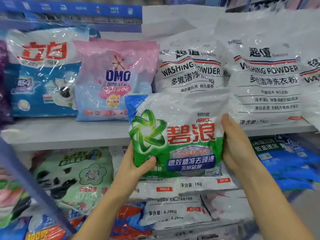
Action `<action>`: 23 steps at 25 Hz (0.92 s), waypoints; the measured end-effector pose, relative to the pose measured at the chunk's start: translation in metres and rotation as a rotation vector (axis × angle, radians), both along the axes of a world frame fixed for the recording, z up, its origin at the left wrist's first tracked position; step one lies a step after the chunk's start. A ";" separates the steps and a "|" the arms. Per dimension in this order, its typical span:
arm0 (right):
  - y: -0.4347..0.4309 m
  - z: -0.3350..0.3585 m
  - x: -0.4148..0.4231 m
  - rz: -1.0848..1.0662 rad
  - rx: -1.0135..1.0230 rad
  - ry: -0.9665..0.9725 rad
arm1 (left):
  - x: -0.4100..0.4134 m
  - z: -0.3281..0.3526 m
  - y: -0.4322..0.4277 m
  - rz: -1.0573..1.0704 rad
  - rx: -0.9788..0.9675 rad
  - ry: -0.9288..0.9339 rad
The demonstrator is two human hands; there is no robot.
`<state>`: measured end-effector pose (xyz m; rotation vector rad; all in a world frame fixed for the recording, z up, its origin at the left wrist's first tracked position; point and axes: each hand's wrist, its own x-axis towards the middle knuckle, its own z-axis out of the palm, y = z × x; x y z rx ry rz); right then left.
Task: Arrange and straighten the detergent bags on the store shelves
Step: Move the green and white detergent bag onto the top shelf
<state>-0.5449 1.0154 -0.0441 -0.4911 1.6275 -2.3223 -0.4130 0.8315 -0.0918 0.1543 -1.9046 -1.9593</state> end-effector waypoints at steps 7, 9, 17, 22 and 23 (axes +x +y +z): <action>-0.052 0.063 -0.004 -0.073 -0.011 0.193 | 0.006 0.030 -0.031 0.237 -0.133 0.057; -0.061 0.073 -0.003 -0.027 -0.026 0.197 | 0.007 0.031 -0.039 0.287 -0.134 0.047; -0.107 0.134 0.007 -0.188 0.474 1.119 | 0.019 0.048 -0.047 0.351 -0.138 0.119; -0.190 0.143 0.042 0.080 0.667 1.366 | 0.039 0.048 -0.057 0.333 -0.127 0.160; -0.201 0.142 0.047 0.070 0.595 1.381 | 0.047 0.047 -0.063 0.348 -0.105 0.174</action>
